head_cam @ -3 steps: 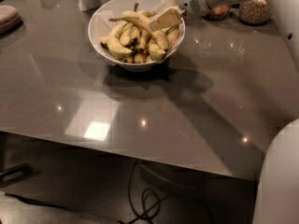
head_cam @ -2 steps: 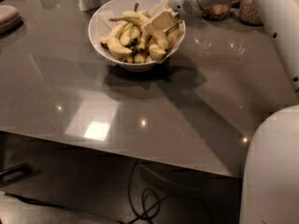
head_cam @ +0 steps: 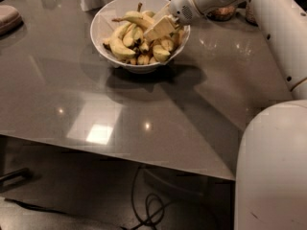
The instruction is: Pick banana from white bowl
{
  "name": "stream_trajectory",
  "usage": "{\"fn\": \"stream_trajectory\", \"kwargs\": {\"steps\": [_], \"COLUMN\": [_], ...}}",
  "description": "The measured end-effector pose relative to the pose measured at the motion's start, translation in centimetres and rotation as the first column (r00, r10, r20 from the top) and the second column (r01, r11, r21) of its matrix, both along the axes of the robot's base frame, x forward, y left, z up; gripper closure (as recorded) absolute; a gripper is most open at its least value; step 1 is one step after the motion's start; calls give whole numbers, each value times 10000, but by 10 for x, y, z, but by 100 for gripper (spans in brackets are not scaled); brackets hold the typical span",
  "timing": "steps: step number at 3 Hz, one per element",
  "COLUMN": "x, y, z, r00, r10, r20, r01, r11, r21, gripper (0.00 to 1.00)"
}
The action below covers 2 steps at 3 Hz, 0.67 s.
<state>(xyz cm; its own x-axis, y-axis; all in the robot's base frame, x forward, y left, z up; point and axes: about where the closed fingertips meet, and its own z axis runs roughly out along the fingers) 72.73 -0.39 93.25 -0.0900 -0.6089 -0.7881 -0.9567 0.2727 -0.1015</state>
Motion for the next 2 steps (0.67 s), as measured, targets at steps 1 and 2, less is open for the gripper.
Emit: {"fn": "stream_trajectory", "kwargs": {"steps": [1,2], "x": [1,-6], "y": [0,-6], "z": [-5,4], "r00": [10000,9999], "r10": [-21,-106], "r20": [-34,83], "r01": [20,113], "r11": [9997,9967], "r21": [-227,-799], "gripper": [63,87]}}
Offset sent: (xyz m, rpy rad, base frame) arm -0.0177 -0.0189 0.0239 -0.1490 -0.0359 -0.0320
